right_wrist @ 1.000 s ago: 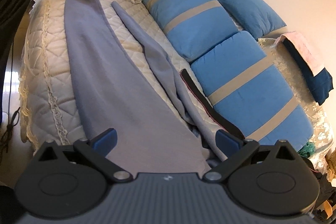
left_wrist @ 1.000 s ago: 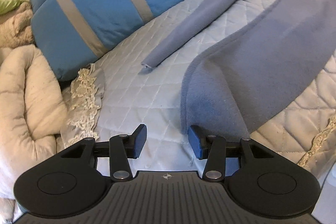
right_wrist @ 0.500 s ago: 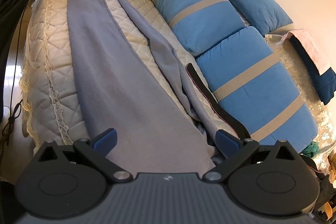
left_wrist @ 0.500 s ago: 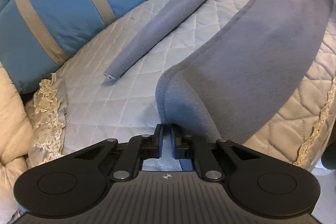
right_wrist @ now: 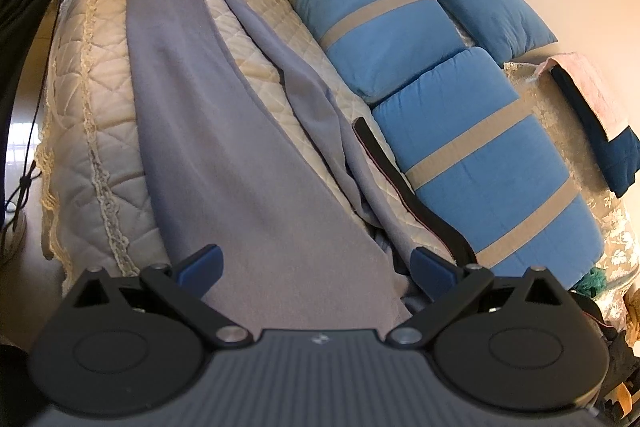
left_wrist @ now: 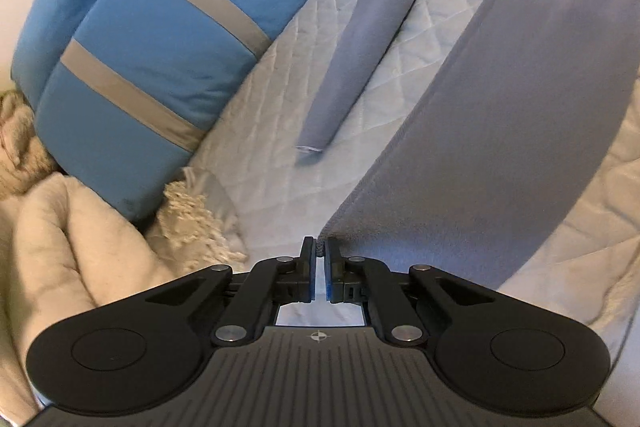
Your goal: Fold clothes
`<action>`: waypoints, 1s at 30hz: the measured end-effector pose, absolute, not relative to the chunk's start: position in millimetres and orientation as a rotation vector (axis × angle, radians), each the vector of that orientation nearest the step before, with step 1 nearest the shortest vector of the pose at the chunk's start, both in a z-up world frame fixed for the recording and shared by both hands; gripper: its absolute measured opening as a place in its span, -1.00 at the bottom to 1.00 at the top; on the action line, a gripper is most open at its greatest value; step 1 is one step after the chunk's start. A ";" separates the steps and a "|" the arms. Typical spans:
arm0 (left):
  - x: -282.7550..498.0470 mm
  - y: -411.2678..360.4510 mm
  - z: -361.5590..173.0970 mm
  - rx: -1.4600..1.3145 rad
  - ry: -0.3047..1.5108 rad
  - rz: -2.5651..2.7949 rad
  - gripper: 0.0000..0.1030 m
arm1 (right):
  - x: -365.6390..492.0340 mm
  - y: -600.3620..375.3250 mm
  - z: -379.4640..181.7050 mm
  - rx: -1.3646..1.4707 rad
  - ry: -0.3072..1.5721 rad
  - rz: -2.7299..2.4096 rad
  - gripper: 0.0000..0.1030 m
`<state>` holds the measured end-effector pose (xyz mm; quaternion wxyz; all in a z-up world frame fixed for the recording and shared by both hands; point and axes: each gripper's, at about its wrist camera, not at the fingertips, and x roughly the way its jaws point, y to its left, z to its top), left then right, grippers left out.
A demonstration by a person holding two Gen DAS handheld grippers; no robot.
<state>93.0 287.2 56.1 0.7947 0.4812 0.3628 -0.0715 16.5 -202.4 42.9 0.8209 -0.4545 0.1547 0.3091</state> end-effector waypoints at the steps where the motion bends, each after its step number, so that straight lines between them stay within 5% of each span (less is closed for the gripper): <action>1: 96.0 284.0 53.1 1.065 0.776 -0.145 -0.92 | 16.7 -202.2 42.6 -0.968 0.329 0.656 1.00; 9: 115.6 286.2 26.4 1.217 0.862 0.025 -0.82 | 16.7 -205.2 41.9 -0.966 0.334 0.653 1.00; 14: 112.1 296.5 56.5 0.992 0.822 0.089 -0.19 | 16.7 -207.3 41.6 -0.960 0.329 0.651 1.00; 21: 91.9 264.4 64.9 0.647 0.770 -0.082 -0.14 | 16.5 -205.7 41.4 -0.960 0.318 0.653 1.00; 30: 85.0 246.5 44.3 0.678 0.868 0.006 0.07 | 24.3 -213.4 43.4 -0.917 0.361 0.634 1.00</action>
